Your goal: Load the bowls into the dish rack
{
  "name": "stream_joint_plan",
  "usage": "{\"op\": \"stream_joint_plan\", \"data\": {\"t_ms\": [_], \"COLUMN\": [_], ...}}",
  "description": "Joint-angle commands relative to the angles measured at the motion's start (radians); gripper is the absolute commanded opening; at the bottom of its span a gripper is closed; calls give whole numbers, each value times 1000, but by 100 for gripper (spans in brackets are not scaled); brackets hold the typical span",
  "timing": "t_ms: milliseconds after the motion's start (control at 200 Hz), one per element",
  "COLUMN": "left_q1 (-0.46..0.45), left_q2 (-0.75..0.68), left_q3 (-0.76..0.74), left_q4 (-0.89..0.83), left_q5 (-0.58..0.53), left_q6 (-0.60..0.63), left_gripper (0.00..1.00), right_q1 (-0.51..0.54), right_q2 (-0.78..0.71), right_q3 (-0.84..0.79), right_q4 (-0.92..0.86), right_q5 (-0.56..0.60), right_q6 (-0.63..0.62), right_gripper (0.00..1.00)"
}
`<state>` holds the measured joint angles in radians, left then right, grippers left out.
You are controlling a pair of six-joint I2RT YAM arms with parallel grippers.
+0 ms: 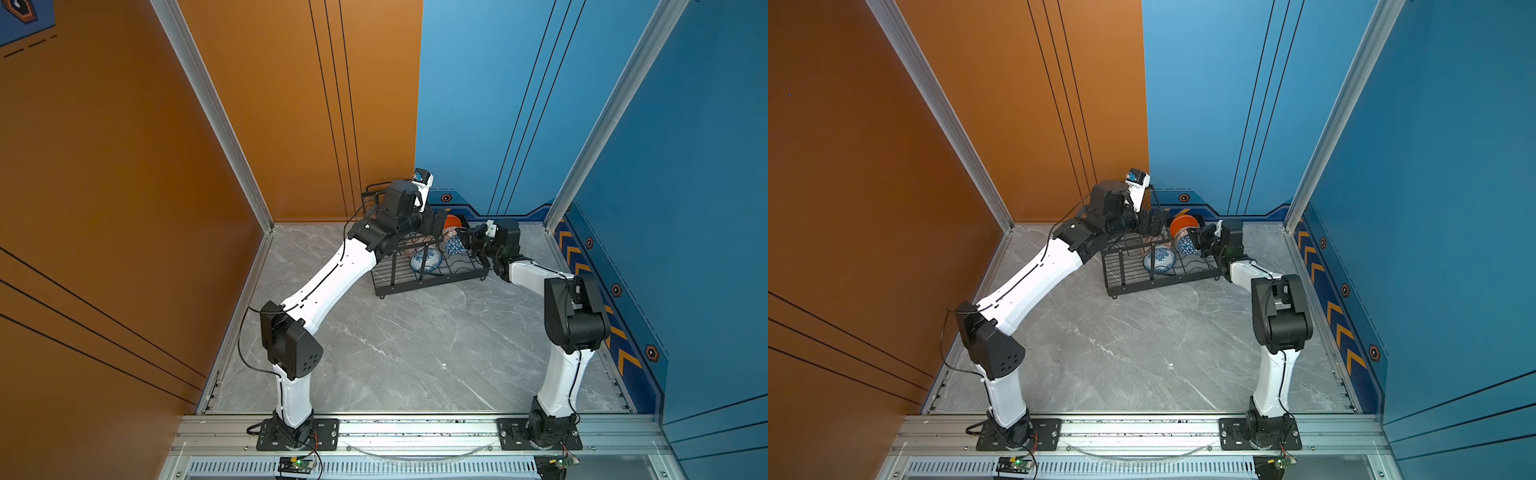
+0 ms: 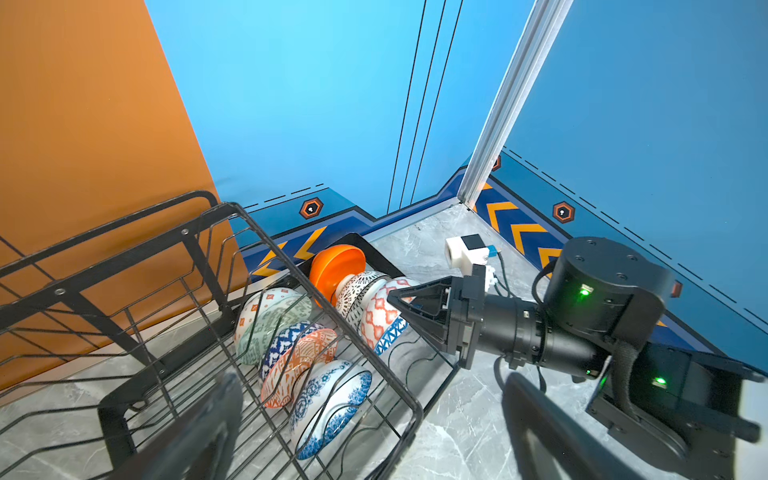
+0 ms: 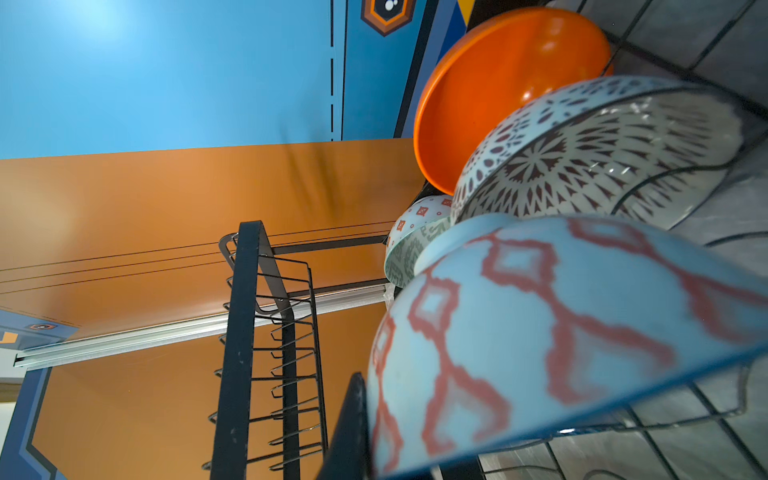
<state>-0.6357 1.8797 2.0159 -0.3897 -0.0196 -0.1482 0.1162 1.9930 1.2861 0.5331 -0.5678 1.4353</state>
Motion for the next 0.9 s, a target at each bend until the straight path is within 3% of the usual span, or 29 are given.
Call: {"op": "stream_joint_plan", "data": {"t_ms": [0, 896], "left_q1": [-1, -7], "left_q2": [-10, -34], "left_q3": [20, -4], "left_q4": [-20, -28], "left_q5": [34, 20], "left_q6": [-8, -10], "left_gripper": [98, 98], "right_q1": [0, 8], "right_q2": [19, 75], "right_q3": [-9, -55], "right_q4": [111, 175], "right_q5": [7, -10], "right_q6": [-33, -92], "right_gripper": [0, 0]}}
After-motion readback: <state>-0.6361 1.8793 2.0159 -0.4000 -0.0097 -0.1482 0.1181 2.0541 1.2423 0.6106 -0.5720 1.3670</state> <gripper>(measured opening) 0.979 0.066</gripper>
